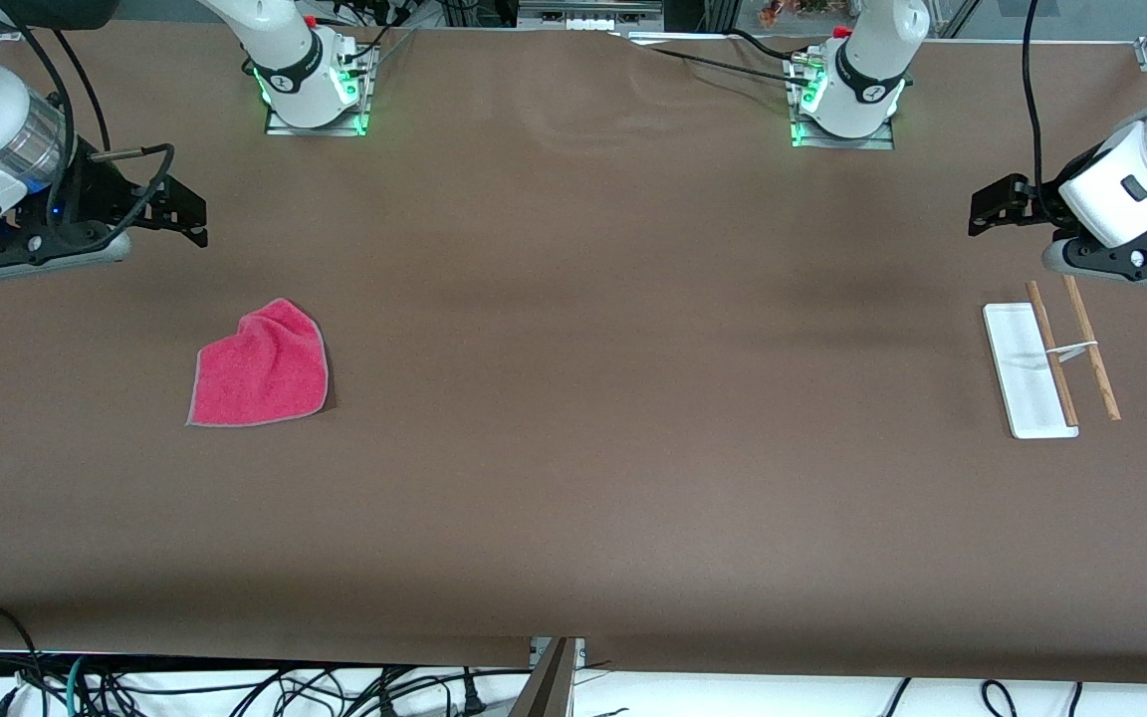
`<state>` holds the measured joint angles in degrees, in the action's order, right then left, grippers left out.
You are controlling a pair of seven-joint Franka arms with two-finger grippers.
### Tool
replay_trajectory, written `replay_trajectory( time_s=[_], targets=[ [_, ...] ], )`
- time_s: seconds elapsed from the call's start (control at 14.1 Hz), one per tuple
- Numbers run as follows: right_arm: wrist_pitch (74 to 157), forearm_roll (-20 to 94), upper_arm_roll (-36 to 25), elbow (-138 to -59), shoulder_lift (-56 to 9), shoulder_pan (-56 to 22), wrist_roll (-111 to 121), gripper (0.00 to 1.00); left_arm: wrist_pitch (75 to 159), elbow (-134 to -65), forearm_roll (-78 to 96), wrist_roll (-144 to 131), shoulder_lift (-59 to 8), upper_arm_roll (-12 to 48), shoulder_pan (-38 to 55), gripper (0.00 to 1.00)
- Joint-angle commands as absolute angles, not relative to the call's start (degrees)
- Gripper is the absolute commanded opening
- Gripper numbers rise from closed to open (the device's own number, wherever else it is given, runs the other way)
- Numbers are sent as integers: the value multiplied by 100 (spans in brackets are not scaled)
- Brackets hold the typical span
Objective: Pass towel and hang on rack
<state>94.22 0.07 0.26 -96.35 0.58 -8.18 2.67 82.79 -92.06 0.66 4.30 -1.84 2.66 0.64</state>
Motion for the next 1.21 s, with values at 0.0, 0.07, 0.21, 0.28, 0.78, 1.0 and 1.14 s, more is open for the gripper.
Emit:
replay_trajectory(
  time_s=[0.0, 0.07, 0.21, 0.28, 0.78, 1.0, 1.14],
  targets=[
    [9098, -79, 88, -9448, -9, -773, 168, 100, 8156, -9035, 44, 527, -255, 272, 70, 100],
    [9062, -79, 97, -9448, -9, -773, 167, 100, 8156, -9035, 44, 527, -255, 272, 70, 100],
    [9096, -88, 88, -9431, -26, -773, 237, 100, 8139, -9035, 44, 536, -255, 264, 62, 100],
    [9097, -97, 88, -9431, -26, -773, 237, 100, 8147, -9035, 44, 536, -255, 264, 70, 100],
    [9070, -149, 88, -9439, -26, -773, 255, 100, 8174, -9026, 35, 554, -264, 264, 62, 100],
    [9079, -149, 88, -9439, -26, -773, 255, 100, 8174, -9026, 35, 545, -264, 264, 70, 100],
    [9079, -158, 88, -9439, -18, -773, 255, 100, 8174, -9026, 26, 554, -264, 264, 70, 100]
  ],
)
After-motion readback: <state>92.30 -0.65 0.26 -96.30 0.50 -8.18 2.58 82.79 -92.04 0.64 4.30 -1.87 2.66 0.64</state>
